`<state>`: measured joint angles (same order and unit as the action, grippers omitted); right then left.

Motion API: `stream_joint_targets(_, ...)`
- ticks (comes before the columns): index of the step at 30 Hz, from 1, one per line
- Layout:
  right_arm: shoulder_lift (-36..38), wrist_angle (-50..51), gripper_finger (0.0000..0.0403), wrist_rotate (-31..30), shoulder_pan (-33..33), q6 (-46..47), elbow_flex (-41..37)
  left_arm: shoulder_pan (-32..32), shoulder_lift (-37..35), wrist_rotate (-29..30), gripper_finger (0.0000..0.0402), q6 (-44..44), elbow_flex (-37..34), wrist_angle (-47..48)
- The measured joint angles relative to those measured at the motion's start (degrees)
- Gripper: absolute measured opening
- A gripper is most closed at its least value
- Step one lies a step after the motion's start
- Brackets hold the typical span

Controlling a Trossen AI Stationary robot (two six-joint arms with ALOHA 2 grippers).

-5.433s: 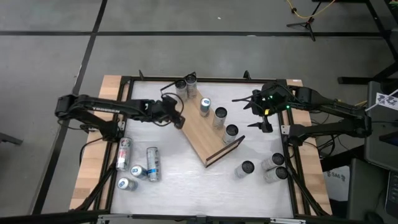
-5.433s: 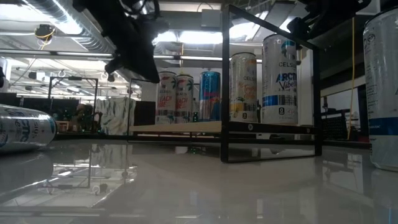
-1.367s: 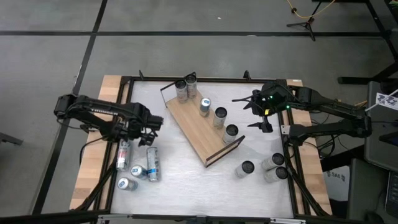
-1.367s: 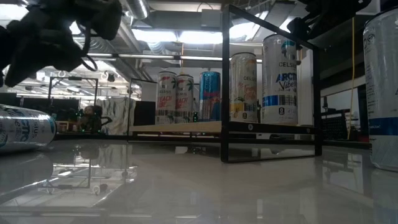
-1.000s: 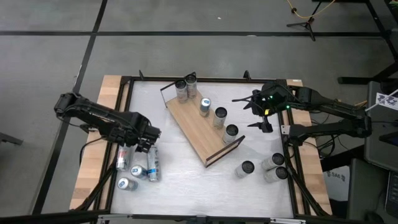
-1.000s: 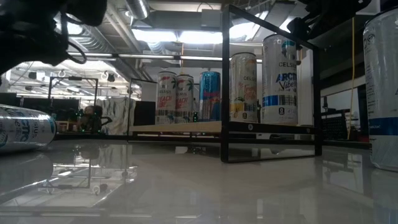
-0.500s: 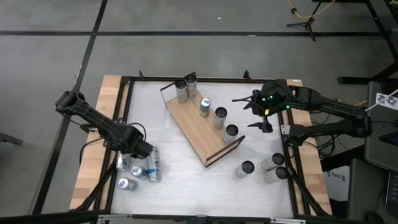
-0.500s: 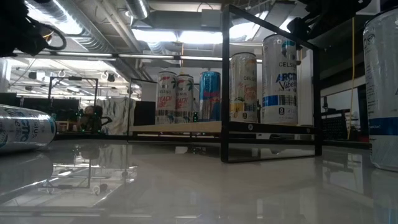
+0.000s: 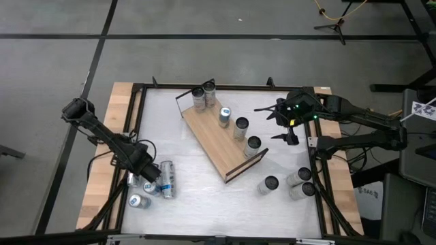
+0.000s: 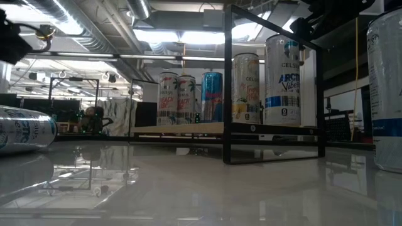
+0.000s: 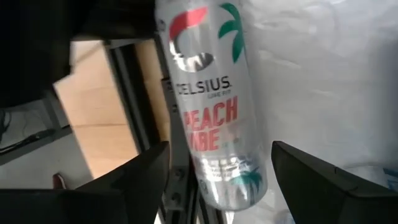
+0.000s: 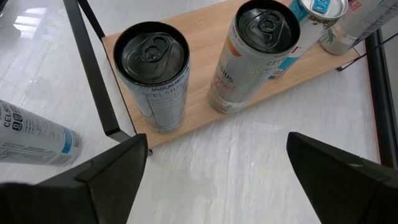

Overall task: Place canned beverage on shelf
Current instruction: Put the white-pink soda can on the shelf and align with the other white-pink soda can

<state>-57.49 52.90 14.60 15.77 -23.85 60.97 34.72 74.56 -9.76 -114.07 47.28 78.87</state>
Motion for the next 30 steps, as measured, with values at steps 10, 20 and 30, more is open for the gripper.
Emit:
stream_joint_targets(10, -0.02, 0.00, 0.0379, -0.01, -0.02, -0.01, 0.00, 0.65, 0.00, 0.80, 0.0274, -1.32, -6.22, -6.35)
stream_joint_targets(20, 0.00, 0.00, 0.0379, 0.01, -0.02, 0.01, 0.00, 0.59, -0.11, -0.25, 0.0274, -1.82, -11.09, -11.49)
stream_joint_targets(30, -0.02, 0.00, 0.0379, 0.01, 0.00, -0.01, 0.00, 0.59, -0.07, -0.54, 0.0274, -1.93, -11.43, -12.82)
